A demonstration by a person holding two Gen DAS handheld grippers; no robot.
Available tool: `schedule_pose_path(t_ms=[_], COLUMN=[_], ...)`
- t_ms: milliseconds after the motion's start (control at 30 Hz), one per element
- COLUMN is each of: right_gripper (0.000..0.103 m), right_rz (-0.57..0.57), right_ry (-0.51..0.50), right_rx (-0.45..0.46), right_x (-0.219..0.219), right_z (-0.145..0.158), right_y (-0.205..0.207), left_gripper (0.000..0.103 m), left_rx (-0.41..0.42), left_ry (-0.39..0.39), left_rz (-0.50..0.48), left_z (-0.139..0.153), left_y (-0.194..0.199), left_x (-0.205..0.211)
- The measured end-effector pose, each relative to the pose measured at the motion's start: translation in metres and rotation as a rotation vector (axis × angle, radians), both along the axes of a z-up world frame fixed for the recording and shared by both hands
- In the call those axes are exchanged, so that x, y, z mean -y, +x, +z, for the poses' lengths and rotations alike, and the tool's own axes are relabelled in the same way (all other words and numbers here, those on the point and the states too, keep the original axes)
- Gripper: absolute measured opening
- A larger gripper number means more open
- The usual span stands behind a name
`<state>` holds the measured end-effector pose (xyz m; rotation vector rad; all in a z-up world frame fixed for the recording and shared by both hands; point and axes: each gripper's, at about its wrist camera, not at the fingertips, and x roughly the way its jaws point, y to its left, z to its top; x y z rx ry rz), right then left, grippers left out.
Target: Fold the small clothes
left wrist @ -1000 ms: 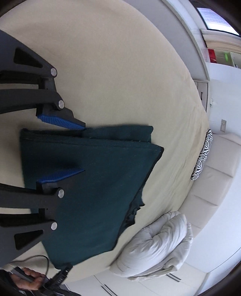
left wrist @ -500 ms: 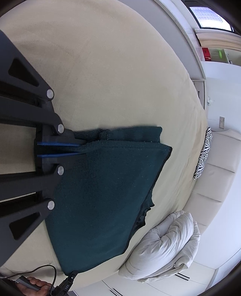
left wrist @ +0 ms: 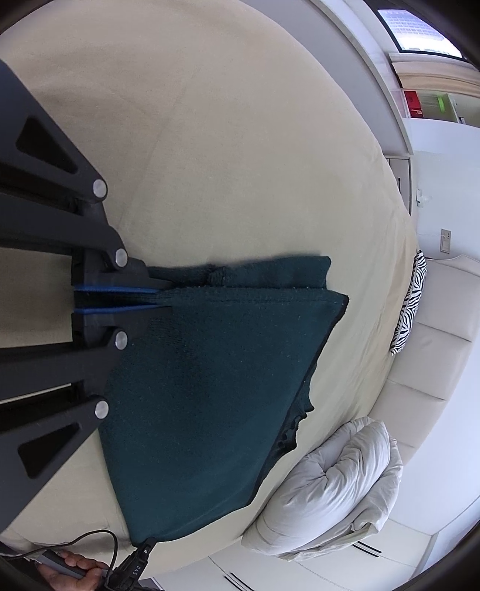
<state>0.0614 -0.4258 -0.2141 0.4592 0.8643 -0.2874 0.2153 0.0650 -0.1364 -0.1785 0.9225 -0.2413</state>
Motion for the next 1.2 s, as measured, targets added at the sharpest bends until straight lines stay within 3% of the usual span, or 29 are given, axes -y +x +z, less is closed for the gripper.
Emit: schedule_pose_path(t_ms=[67, 167, 267, 400, 500, 600, 667, 767, 833, 967, 1133, 1200], right_gripper=[0.018, 0.038, 0.041, 0.041, 0.041, 0.041, 0.035, 0.026, 0.025, 0.013, 0.022, 0.022], right_rz=[0.006, -0.060, -0.091, 0.109, 0.259, 0.341, 0.314, 0.287, 0.206, 0.029, -0.164, -0.135], right_ry=[0.001, -0.033, -0.073, 0.089, 0.241, 0.381, 0.389, 0.455, 0.475, 0.481, 0.442, 0.445], right_rx=[-0.018, -0.018, 0.059, 0.166, 0.209, 0.143, 0.096, 0.175, 0.191, 0.232, 0.245, 0.267], right_x=[0.002, 0.003, -0.004, -0.037, -0.067, -0.090, -0.092, -0.073, -0.045, 0.014, 0.053, 0.040], right_z=[-0.003, 0.014, 0.041, 0.056, 0.043, 0.006, -0.017, -0.028, -0.034, -0.041, -0.026, -0.016], right_y=[0.004, -0.002, -0.004, 0.038, 0.086, 0.131, 0.140, 0.125, 0.106, 0.065, 0.019, 0.016], left_gripper=[0.015, 0.045, 0.048, 0.049, 0.050, 0.051, 0.052, 0.052, 0.052, 0.051, 0.051, 0.053], left_rx=[0.013, 0.120, 0.163, 0.179, 0.127, 0.065, 0.083, 0.086, 0.090, 0.105, 0.106, 0.100], left_ry=[0.006, 0.030, 0.036, 0.016, 0.079, 0.163, 0.159, 0.143, 0.141, 0.159, 0.145, 0.128], left_rz=[0.032, 0.089, 0.043, -0.044, -0.112, -0.121, -0.126, -0.136, -0.137, -0.130, -0.044, -0.079], left_z=[0.011, 0.040, 0.054, 0.053, 0.036, 0.012, 0.005, 0.005, 0.005, 0.005, 0.020, 0.023], left_y=[0.000, -0.003, 0.012, 0.043, 0.064, 0.074, 0.069, 0.064, 0.058, 0.042, 0.017, 0.008], left_x=[-0.003, -0.004, 0.017, 0.063, 0.096, 0.103, 0.093, 0.079, 0.070, 0.056, 0.050, 0.066])
